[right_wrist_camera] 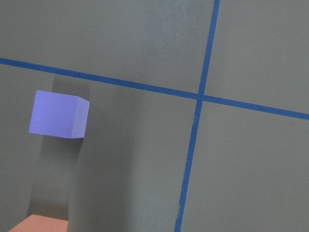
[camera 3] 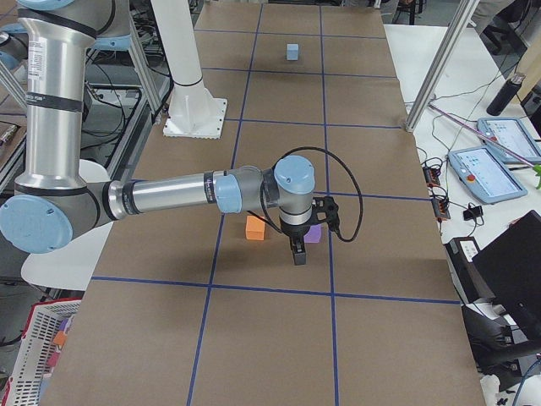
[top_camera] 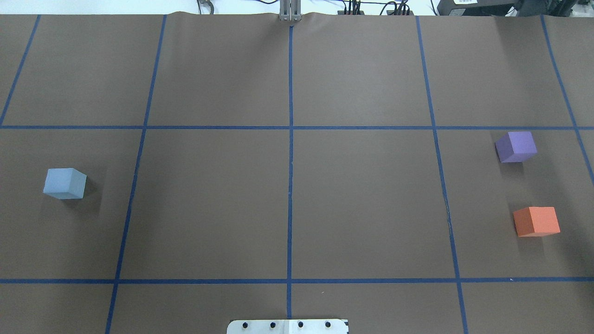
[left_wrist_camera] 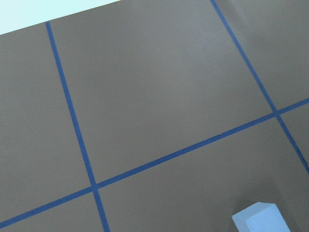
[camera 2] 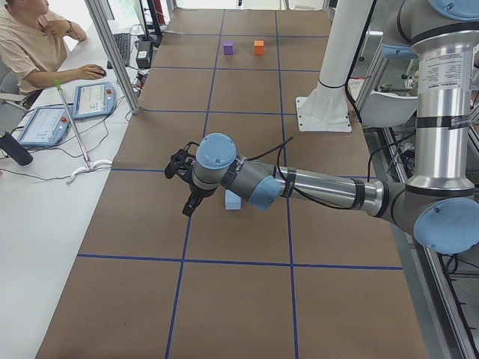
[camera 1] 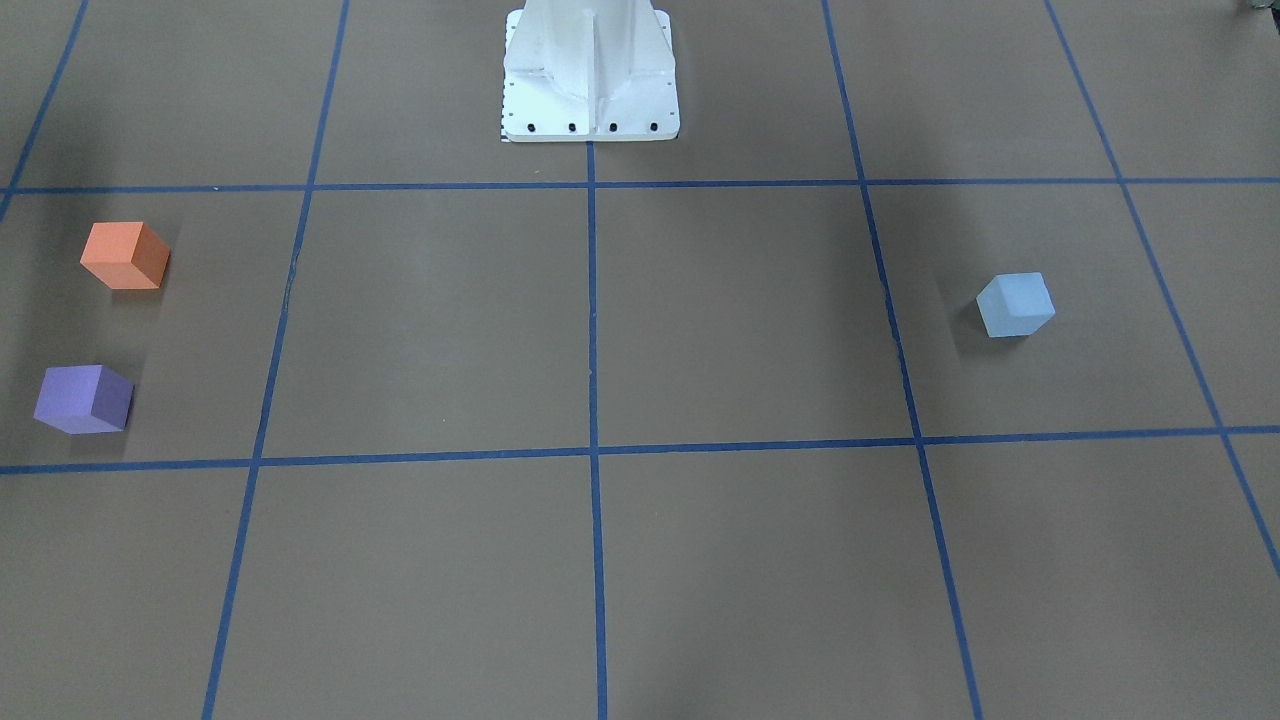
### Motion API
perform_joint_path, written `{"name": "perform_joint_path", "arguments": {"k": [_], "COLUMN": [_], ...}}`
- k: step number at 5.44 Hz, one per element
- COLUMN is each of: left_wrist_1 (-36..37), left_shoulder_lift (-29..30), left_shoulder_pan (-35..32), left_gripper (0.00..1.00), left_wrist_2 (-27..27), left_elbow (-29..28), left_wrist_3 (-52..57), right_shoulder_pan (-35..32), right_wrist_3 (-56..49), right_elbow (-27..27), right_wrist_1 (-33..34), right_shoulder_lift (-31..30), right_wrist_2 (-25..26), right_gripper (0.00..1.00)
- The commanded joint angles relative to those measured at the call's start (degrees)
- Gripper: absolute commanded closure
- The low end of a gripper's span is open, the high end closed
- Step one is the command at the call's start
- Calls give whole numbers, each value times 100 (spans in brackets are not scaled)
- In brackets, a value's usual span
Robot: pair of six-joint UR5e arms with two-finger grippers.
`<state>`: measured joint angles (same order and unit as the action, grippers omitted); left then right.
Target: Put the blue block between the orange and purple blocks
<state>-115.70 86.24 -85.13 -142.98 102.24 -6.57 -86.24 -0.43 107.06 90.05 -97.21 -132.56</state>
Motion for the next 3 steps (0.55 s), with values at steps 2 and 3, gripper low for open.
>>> {"name": "perform_joint_path", "arguments": {"k": [2, 3], "left_wrist_1": [-915, -919], "left_shoulder_lift": [-2, -11], "left_shoulder_pan": [1845, 2356], "left_gripper": [0, 0], "left_wrist_2": [956, 1540], "left_elbow": [50, 7], "left_wrist_3": [-2912, -3364], "right_shoulder_pan": [11, 11], "right_wrist_3": [-9, -18], "right_elbow": [25, 25], "right_wrist_1": [-5, -5], "right_shoulder_lift": [-9, -26], "right_wrist_2": [-15, -6], "right_gripper": [0, 0]}}
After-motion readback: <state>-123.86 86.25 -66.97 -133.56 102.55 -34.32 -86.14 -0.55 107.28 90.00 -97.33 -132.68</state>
